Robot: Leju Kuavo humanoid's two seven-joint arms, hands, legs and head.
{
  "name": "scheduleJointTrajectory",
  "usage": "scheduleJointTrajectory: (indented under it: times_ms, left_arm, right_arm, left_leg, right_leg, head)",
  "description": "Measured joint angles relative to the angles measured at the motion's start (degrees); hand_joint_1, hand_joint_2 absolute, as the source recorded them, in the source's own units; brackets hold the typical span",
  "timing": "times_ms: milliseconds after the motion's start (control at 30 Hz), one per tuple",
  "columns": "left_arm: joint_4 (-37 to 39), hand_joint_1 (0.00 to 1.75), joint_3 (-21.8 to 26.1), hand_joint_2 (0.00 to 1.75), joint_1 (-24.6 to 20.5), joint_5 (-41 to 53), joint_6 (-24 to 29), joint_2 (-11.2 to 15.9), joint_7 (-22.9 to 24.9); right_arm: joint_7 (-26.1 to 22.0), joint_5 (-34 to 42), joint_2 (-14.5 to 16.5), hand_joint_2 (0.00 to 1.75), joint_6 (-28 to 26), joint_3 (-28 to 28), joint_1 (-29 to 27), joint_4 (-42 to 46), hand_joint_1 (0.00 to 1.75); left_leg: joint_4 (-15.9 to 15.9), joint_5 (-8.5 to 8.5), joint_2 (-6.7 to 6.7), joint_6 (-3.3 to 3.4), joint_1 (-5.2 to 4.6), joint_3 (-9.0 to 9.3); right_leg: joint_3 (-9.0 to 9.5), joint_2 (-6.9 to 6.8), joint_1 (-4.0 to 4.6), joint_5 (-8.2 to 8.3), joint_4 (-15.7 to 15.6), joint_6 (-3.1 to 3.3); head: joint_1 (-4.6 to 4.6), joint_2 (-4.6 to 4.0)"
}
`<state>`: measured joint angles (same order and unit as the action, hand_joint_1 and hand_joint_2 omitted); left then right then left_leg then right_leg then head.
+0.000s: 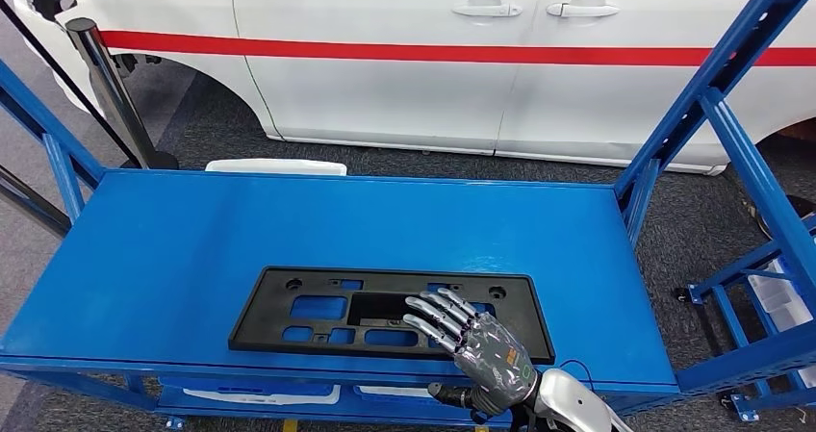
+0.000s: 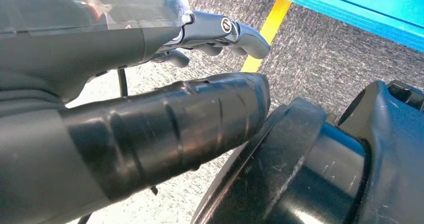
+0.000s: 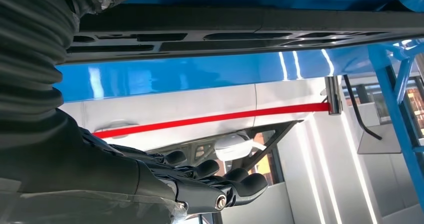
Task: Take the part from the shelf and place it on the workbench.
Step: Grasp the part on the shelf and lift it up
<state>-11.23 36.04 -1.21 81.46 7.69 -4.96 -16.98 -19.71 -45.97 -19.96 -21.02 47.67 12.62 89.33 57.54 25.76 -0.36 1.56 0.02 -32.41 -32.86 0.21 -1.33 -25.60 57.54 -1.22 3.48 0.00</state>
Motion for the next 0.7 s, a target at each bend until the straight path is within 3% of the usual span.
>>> scheduleJointTrajectory:
  times_ms: [433,500,600,700]
  left_arm:
    - [0.0,0.0,0.0,0.0,0.0,0.0,0.0,0.0,0.0]
    - [0.0,0.0,0.0,0.0,0.0,0.0,0.1,0.0,0.0]
    - [0.0,0.0,0.1,0.0,0.1,0.0,0.4,0.0,0.1]
    - [0.0,0.0,0.2,0.0,0.2,-0.1,0.6,-0.1,0.2]
  right_arm:
    - [0.1,-0.1,0.0,1.75,0.0,0.0,0.0,0.0,0.0]
    - [3.4,-3.3,-0.2,1.75,-0.2,-0.1,0.0,0.0,0.0]
    - [12.4,-11.6,-1.4,1.75,-1.5,-1.0,-0.2,-0.4,0.0]
    - [13.9,-13.1,-2.6,1.75,-2.7,-2.6,-0.4,-1.1,0.0]
  left_leg:
    - [0.0,0.0,0.0,0.0,0.0,0.0]
    - [0.0,0.0,0.0,0.0,0.0,0.0]
    - [0.0,0.0,-0.01,0.0,-0.01,-0.01]
    - [0.0,0.0,-0.01,0.0,-0.01,-0.01]
  right_leg:
    - [0.0,0.0,0.0,0.0,0.0,0.0]
    - [0.0,0.0,0.0,0.0,0.0,0.0]
    - [0.01,-0.04,-0.01,0.0,0.0,0.0]
    - [0.01,-0.03,-0.02,0.0,0.0,0.0]
  head:
    - [0.0,0.0]
    - [0.0,0.0]
    - [0.0,0.0]
    - [0.0,0.0]
